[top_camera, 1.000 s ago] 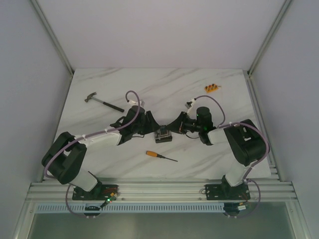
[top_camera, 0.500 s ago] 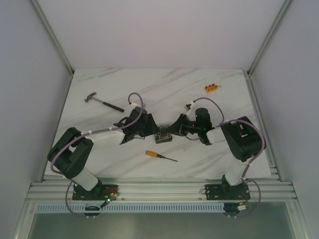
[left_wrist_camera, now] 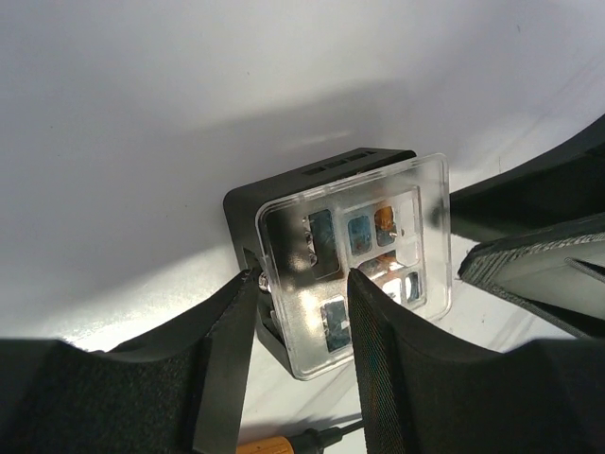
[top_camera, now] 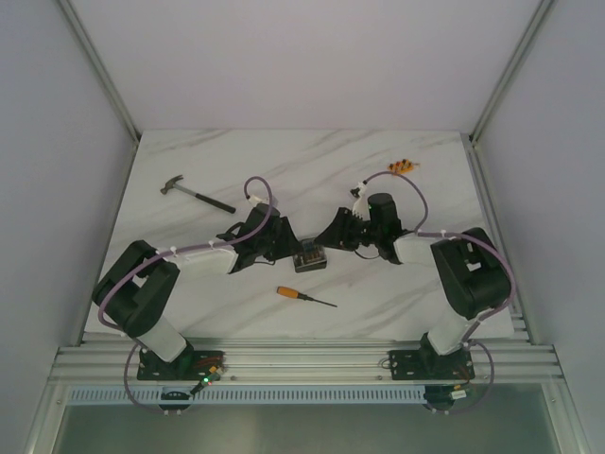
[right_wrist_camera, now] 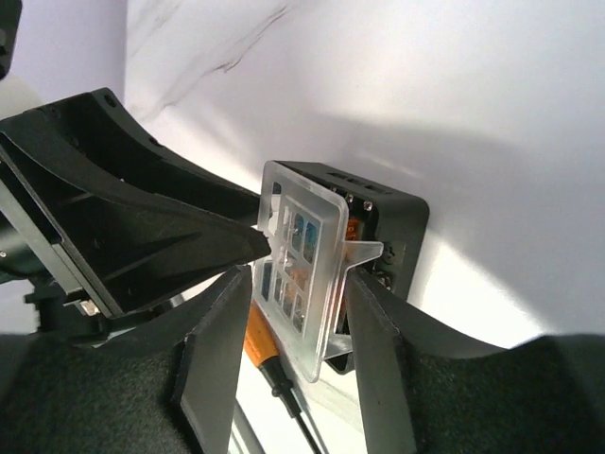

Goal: Snap on the fuse box
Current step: Close the fuse box cover on the fuse box base.

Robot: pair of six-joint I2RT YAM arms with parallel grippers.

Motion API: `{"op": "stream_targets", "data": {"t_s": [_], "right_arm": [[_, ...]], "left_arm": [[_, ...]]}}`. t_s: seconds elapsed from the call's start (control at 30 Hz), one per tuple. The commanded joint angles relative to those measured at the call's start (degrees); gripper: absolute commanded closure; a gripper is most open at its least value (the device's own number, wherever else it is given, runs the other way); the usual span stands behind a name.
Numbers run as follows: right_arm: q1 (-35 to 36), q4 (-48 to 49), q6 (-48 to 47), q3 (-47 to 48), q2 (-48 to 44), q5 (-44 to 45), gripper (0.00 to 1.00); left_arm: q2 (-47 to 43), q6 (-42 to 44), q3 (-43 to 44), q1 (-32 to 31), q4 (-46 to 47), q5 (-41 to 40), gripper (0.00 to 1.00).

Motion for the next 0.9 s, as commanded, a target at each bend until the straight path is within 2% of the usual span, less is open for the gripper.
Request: {"op": "stream_targets", "data": {"t_s": [0.0, 0.37, 0.57, 0.73, 0.87], "right_arm": [[0.13, -9.5, -7.21, 3.38, -2.59, 3.89, 0.48], [2.05, -20.56, -12.9, 5.09, -5.6, 11.2, 0.47], [2.77, -23.41, -14.78, 4.72, -7.17, 11.04, 0.52], [3.51, -22.02, -14.72, 4.92, -5.54, 8.27, 0.56], [3.82, -21.45, -14.47, 4.74, -4.01, 7.17, 0.61]], "left_arm": [[-0.32, -0.58, 0.25, -0.32, -1.11, 0.41, 0.48], [-1.94, -1.54, -1.09, -0.33, -1.09, 0.4, 0.43], [-2.55, -2.29, -2.27, -0.67, -1.17, 1.79, 0.42], [-1.59, -2.43, -2.28, -1.91, -1.13, 2.25, 0.44], [-0.93, -3.06, -2.96, -2.3, -1.09, 2.19, 0.5]]}}
